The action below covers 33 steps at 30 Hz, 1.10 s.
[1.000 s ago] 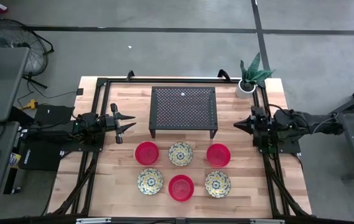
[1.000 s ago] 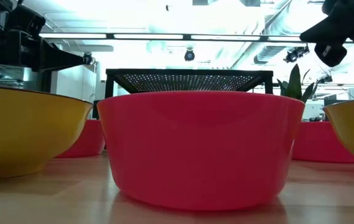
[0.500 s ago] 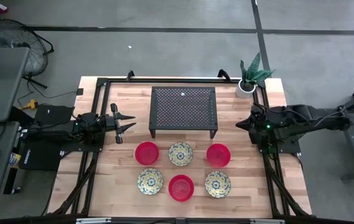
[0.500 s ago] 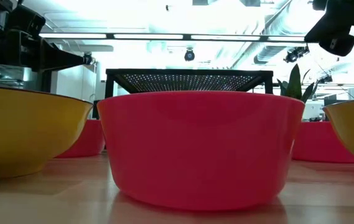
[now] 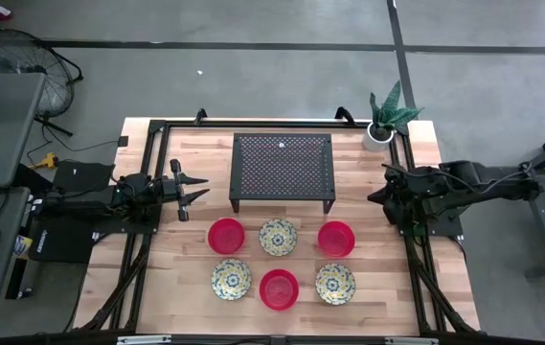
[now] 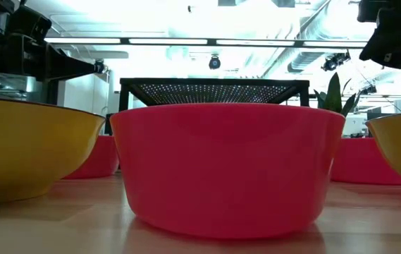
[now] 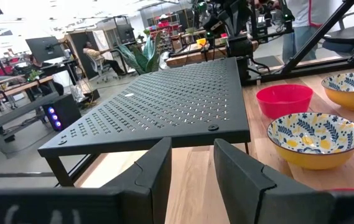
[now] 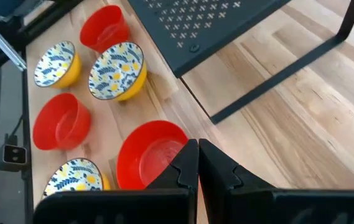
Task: Pick & Place Mini bowls
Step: Put the top right red bowl on the shelf
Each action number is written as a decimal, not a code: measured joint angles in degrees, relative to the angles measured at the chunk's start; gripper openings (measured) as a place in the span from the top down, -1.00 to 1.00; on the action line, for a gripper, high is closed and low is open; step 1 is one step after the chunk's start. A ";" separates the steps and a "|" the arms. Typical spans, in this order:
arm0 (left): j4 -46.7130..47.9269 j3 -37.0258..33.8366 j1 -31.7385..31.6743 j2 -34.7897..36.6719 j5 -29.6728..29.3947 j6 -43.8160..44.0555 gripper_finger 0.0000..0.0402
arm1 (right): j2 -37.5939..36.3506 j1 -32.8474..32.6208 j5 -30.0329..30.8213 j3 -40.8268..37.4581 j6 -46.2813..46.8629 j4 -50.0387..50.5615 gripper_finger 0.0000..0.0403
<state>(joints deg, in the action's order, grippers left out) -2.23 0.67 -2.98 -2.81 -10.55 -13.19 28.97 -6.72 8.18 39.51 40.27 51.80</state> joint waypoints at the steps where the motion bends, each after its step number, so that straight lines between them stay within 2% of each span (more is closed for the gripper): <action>1: -0.01 0.00 0.00 0.00 0.00 0.00 0.42 | 0.24 0.00 -0.15 0.00 0.00 0.17 1.00; 14: 0.01 0.00 0.00 -0.01 0.00 -0.02 0.42 | 4.19 -0.02 -2.79 -0.02 0.16 2.44 0.96; 20: -0.01 0.00 0.00 -0.01 0.00 -0.02 0.42 | 6.34 -0.02 -3.60 -0.02 4.81 3.75 0.66; 26: -0.01 0.00 0.00 0.00 0.00 -0.01 0.42 | 12.79 1.83 -5.59 -0.02 9.34 4.19 0.33; 33: 0.01 0.00 0.00 0.00 0.00 0.00 0.42 | 23.72 3.02 -8.23 -0.02 17.70 3.57 0.18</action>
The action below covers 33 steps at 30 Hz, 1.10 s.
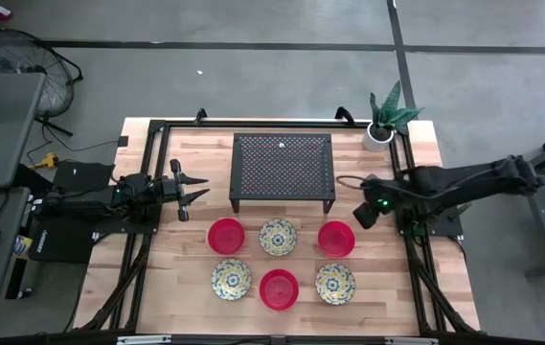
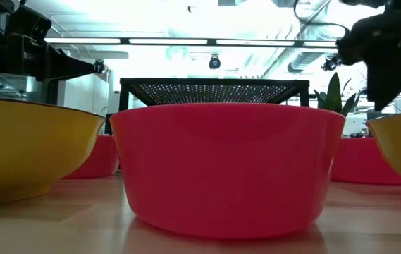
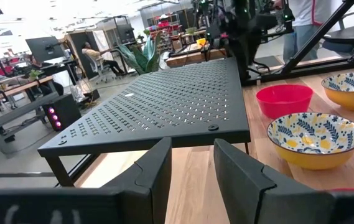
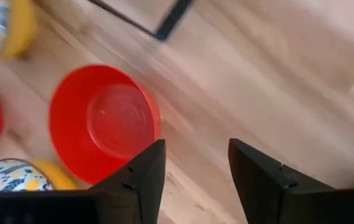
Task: Pick & Place Mini bowls
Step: Put the top right red bowl on the shelf
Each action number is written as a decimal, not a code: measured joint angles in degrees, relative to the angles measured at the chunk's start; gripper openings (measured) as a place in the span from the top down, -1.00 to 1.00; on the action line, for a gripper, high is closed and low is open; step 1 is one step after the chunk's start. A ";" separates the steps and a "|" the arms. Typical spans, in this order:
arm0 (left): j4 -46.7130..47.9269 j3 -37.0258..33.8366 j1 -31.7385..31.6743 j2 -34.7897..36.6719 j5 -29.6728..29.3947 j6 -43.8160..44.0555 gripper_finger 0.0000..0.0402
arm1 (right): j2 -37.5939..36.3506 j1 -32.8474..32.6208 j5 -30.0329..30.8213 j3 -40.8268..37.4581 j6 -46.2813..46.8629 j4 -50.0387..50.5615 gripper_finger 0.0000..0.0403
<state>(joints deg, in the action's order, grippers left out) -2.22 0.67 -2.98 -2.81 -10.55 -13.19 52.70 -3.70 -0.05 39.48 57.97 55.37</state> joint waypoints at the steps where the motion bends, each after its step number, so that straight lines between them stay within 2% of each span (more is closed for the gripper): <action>1: -0.02 0.00 0.00 -0.01 -0.01 -0.01 0.42 | 1.78 0.00 -0.81 0.00 1.00 -0.41 0.18; 9: 0.00 0.00 0.00 -0.01 -0.01 -0.01 0.42 | 12.81 -0.28 -6.78 0.01 8.94 -9.35 0.18; 14: -0.02 0.00 0.00 0.00 0.00 0.00 0.42 | 16.77 -3.42 -8.92 0.01 15.09 -10.66 0.18; 24: -0.01 0.00 0.00 0.00 0.00 -0.02 0.42 | 20.58 -10.74 -8.04 0.02 27.25 -11.09 0.18; 33: -0.01 0.00 0.00 -0.01 0.00 -0.01 0.42 | 25.39 -11.85 -7.15 0.01 32.58 -15.09 0.18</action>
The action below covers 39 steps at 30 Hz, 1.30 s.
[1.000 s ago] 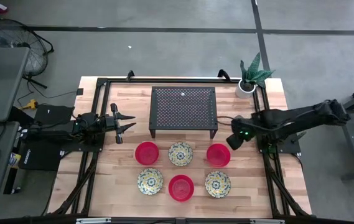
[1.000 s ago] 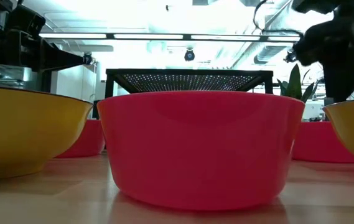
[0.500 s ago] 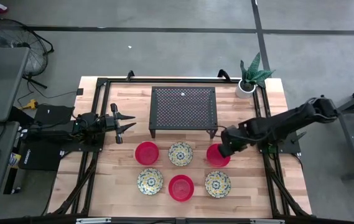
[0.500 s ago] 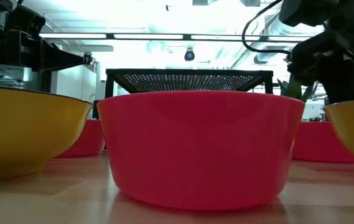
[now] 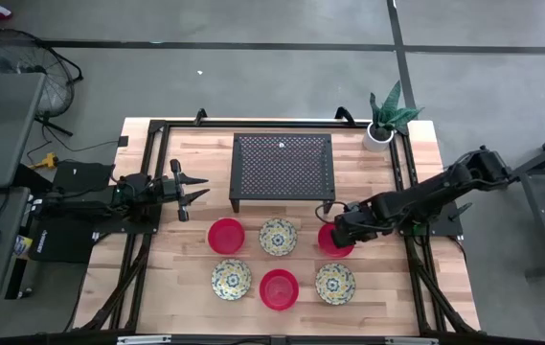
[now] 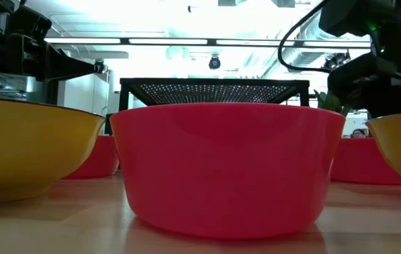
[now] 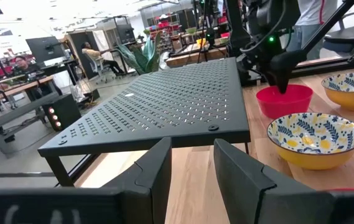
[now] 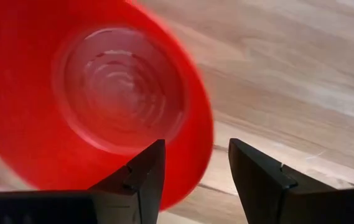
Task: Pick & Place Mini bowls
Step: Put the top right red bowl on the shelf
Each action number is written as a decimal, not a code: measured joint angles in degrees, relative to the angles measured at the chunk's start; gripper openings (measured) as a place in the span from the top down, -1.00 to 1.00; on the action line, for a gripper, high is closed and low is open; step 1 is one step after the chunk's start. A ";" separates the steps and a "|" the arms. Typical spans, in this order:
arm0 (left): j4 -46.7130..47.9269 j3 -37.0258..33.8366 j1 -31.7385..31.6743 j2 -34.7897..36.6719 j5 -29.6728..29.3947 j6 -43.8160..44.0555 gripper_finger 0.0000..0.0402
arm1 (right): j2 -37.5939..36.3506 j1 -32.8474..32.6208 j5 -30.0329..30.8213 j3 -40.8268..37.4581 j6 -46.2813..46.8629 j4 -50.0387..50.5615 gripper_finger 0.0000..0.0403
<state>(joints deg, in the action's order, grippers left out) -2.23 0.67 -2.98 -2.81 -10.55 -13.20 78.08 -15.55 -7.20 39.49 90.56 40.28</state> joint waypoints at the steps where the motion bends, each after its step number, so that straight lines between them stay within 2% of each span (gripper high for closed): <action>1: 0.02 0.00 0.00 -0.01 0.00 -0.01 0.42 | 0.21 0.01 -0.03 0.01 0.67 0.01 0.18; 12: -0.01 0.00 0.00 -0.01 -0.02 -0.02 0.42 | -0.69 0.02 0.38 0.00 3.54 -0.23 0.21; 26: 0.02 0.00 0.00 -0.01 0.00 0.00 0.42 | -3.50 0.07 0.83 0.01 3.31 2.78 0.57; 39: 0.02 0.00 0.00 0.01 -0.02 0.00 0.42 | -3.16 0.11 1.84 0.01 2.41 2.29 0.59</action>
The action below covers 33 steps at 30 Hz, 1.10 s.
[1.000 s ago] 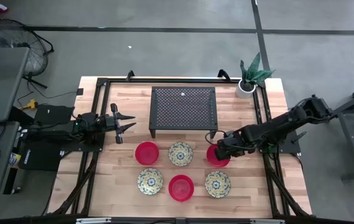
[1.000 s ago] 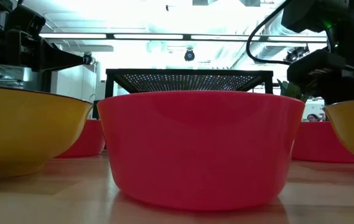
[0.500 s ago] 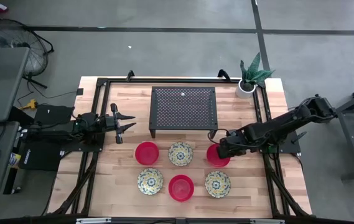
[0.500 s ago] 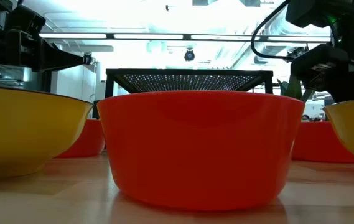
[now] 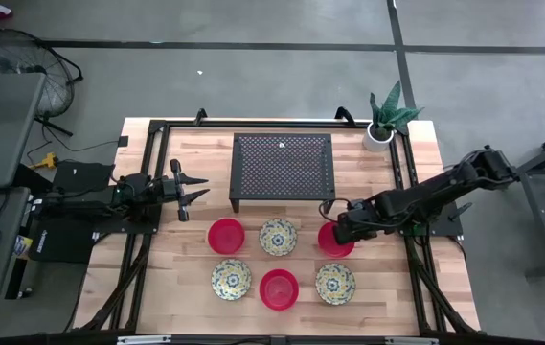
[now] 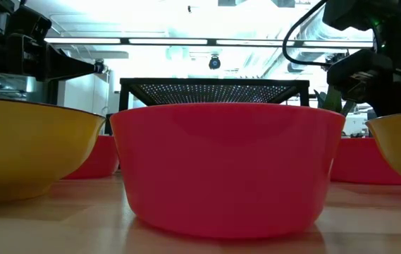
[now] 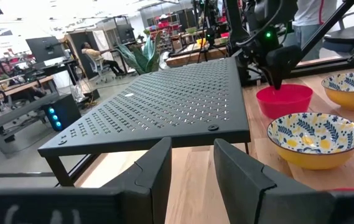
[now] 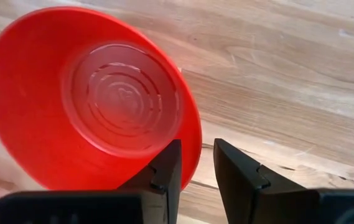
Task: Pick & Place Mini bowls
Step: Put the top right red bowl on the shelf
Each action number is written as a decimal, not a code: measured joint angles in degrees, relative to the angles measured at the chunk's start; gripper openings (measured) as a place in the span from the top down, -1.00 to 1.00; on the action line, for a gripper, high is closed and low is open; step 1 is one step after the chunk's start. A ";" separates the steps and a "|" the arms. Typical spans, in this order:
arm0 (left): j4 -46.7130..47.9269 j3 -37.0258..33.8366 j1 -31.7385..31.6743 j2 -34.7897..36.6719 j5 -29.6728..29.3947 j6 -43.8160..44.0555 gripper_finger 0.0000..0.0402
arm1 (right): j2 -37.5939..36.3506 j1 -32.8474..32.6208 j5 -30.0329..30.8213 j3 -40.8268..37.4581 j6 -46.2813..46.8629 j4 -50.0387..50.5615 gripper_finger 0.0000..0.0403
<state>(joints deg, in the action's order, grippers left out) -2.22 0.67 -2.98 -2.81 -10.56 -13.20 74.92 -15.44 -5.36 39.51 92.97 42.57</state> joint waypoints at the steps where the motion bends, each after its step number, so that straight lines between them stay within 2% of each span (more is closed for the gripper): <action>1: -0.01 0.00 0.00 0.00 0.02 -0.01 0.42 | 0.22 0.00 -0.07 0.00 0.01 0.00 0.59; 23: -0.02 0.00 0.00 -0.01 0.01 0.01 0.42 | 1.30 0.07 -0.86 0.00 -0.44 -0.46 0.61; 26: -0.02 0.00 0.00 -0.02 0.00 0.00 0.42 | 1.30 0.07 -0.66 0.00 -0.46 -0.68 0.70; 31: -0.01 0.00 0.00 -0.01 0.01 0.00 0.42 | 1.30 0.07 -0.60 0.00 -1.40 -0.74 0.96; 33: 0.00 0.00 0.00 0.00 0.00 -0.02 0.42 | 1.30 0.09 -0.67 0.00 -1.70 -0.78 0.97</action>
<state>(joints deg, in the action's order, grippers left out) -2.22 0.67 -2.98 -2.81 -10.57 -13.21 76.23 -15.35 -6.03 39.51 91.27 41.78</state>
